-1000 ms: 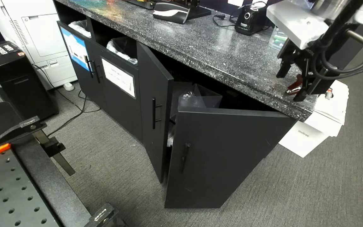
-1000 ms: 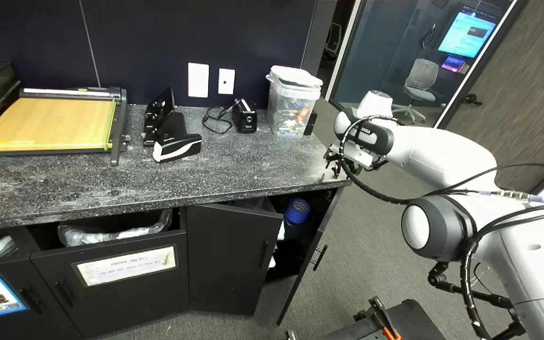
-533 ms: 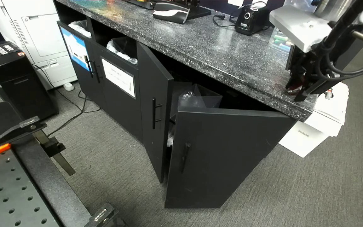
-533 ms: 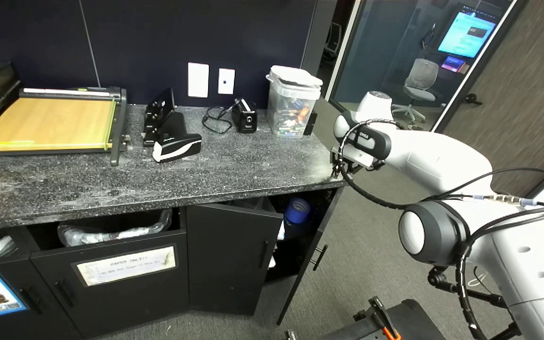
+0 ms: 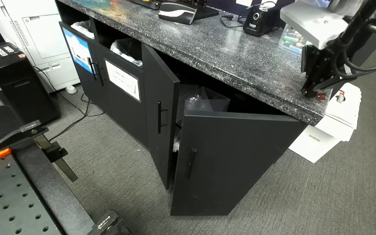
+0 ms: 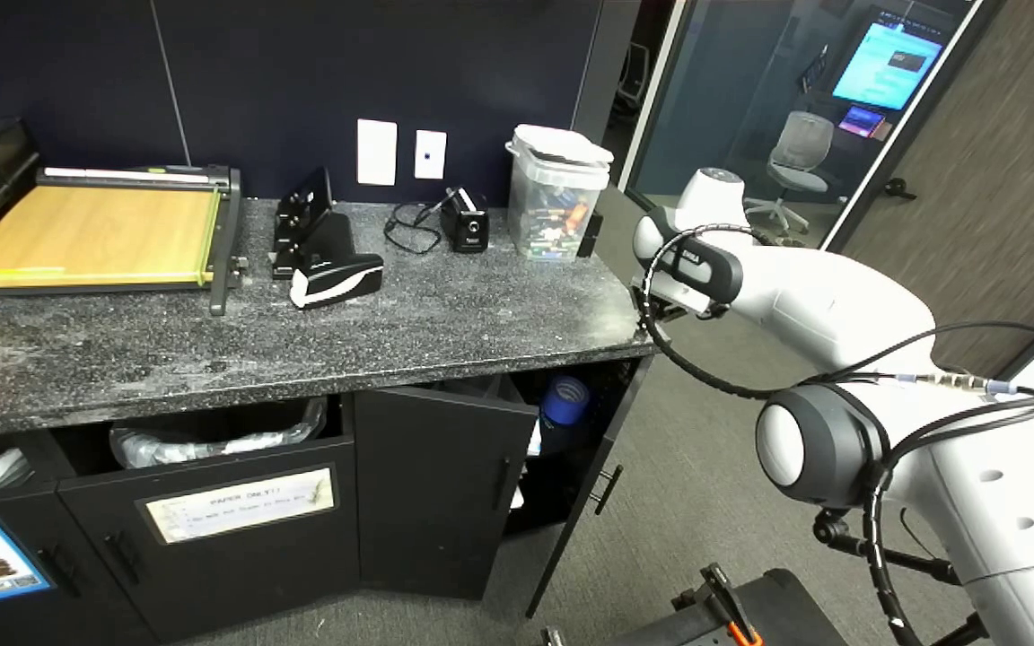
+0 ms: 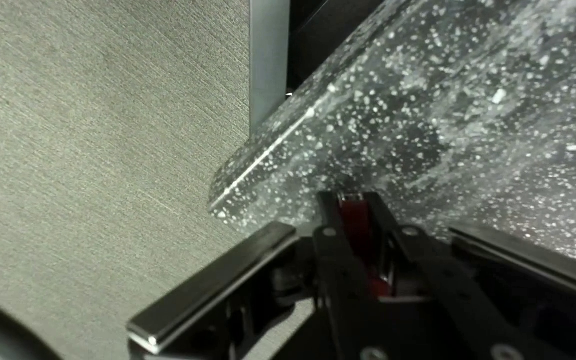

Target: Move the red object to the left

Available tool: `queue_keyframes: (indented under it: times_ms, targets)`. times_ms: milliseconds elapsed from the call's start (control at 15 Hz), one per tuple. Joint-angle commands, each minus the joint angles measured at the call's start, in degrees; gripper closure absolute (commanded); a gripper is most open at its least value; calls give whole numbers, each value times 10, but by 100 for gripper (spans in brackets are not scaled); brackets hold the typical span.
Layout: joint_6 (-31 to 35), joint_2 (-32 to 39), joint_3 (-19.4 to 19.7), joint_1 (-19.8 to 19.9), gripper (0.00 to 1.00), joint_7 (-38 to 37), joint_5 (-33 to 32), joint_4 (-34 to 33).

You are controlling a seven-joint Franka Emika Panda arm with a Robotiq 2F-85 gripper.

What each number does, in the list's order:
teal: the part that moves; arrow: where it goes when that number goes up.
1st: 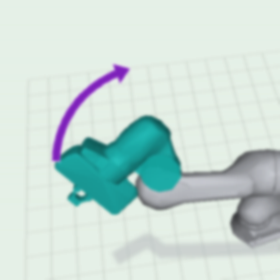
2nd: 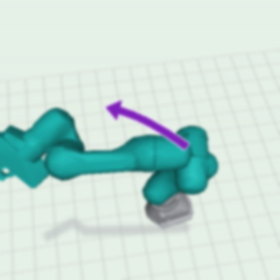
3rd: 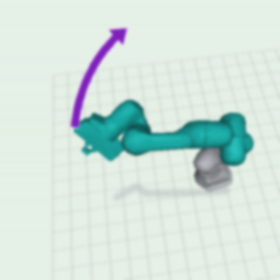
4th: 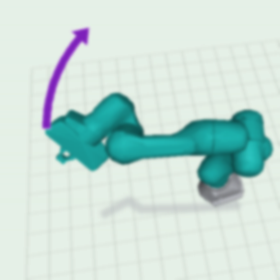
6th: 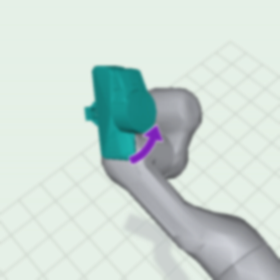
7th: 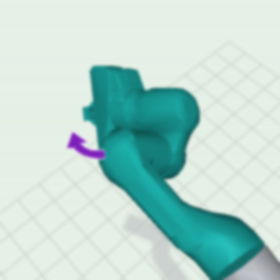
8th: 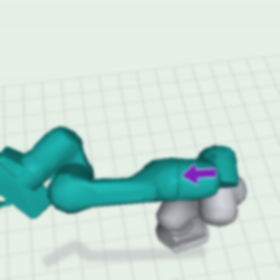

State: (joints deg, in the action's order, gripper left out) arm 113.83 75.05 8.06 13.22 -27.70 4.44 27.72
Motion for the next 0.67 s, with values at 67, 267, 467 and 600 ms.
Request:
queue_keyframes:
  times_ms: [67,267,467,600]
  targets:
    - [-13,-36,-46,-15,96,85,6,-25]
    - [-35,-58,-68,-51,96,106,4,-28]
    - [-36,-60,-75,-111,96,98,-6,-16]
    - [-30,-51,-75,-148,96,93,-10,-7]
